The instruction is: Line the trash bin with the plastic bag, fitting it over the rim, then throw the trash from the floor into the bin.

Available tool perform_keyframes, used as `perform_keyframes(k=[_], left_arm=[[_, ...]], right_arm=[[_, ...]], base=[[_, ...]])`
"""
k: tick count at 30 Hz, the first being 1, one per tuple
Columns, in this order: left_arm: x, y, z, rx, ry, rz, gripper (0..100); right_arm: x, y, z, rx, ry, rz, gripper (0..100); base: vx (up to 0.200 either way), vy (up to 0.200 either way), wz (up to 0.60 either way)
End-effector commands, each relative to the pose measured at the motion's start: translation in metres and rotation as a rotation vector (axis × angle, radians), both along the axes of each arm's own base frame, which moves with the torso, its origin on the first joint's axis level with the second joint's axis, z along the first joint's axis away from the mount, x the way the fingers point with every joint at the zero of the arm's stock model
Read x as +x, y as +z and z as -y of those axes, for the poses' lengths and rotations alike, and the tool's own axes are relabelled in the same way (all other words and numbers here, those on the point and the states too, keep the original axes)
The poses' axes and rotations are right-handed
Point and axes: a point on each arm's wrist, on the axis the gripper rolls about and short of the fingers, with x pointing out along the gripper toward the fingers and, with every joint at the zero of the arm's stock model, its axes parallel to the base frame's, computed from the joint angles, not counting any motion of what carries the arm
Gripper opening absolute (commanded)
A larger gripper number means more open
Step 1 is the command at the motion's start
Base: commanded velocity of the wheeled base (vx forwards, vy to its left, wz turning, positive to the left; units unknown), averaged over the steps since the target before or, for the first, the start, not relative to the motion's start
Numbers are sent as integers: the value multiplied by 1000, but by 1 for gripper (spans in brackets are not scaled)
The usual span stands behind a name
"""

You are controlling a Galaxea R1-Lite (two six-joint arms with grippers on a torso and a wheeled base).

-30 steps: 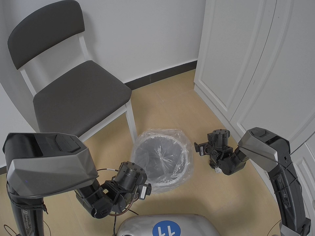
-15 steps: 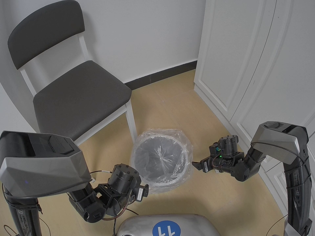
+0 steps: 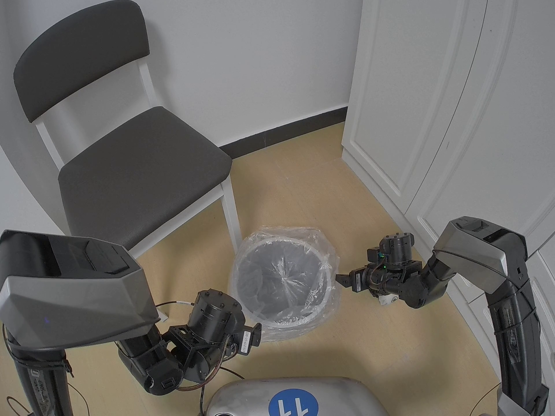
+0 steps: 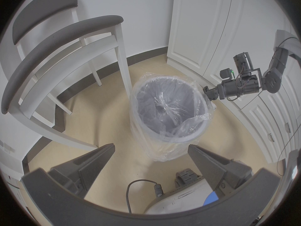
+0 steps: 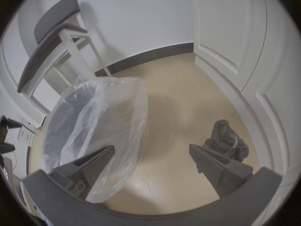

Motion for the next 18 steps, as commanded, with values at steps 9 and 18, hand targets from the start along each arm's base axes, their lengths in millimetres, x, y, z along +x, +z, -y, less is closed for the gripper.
perform_keyframes(k=[9, 18], left_arm=[[0, 0, 2, -1, -4, 10, 100], [1, 0, 4, 8, -16, 18, 100]], right_arm=[[45, -26, -11, 115, -28, -22, 100], [66, -35, -25, 106, -27, -73, 100]], base=[[0, 0, 0], [0, 0, 0]])
